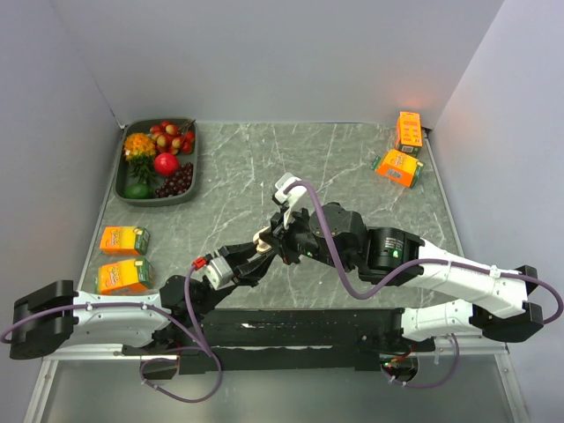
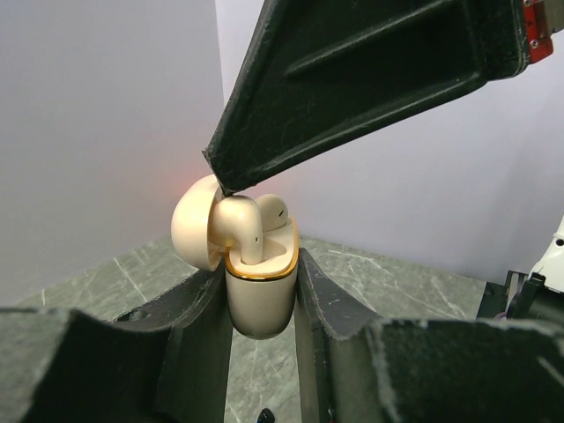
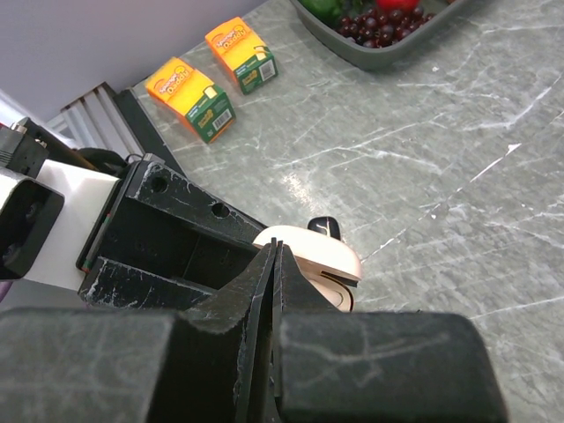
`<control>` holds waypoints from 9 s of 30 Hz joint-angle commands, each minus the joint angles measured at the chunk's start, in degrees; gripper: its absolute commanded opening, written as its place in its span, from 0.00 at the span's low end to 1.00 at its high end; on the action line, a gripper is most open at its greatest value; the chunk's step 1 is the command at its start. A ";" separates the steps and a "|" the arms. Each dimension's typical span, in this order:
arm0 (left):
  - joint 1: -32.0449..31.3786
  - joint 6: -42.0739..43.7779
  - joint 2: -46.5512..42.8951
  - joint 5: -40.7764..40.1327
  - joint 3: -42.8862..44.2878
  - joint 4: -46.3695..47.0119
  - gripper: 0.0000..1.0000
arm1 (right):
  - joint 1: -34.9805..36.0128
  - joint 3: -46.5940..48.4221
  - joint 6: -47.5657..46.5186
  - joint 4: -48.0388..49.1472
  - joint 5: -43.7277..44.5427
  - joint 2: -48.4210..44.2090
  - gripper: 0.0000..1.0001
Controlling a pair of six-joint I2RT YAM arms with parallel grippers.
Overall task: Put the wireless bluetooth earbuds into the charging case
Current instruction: Place the earbud in the charging case, then close the charging case, then place the charging case at the center of the board, then pick up the charging case at the center of the board.
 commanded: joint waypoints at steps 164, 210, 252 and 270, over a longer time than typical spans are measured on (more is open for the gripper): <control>53.94 -48.83 69.20 39.09 68.43 -71.74 0.02 | -9.44 -28.71 5.48 11.19 12.42 -25.13 0.38; 20.40 -66.14 -2.74 -9.41 21.17 -83.62 0.98 | -10.93 -34.42 8.03 15.24 13.83 -19.51 0.49; 22.56 -52.61 25.70 0.41 28.10 -96.80 0.97 | -11.90 -35.65 6.62 16.64 10.84 -18.44 0.49; 22.47 -52.16 30.10 0.59 30.29 -98.83 0.79 | -12.43 -36.88 7.15 17.52 10.13 -18.89 0.49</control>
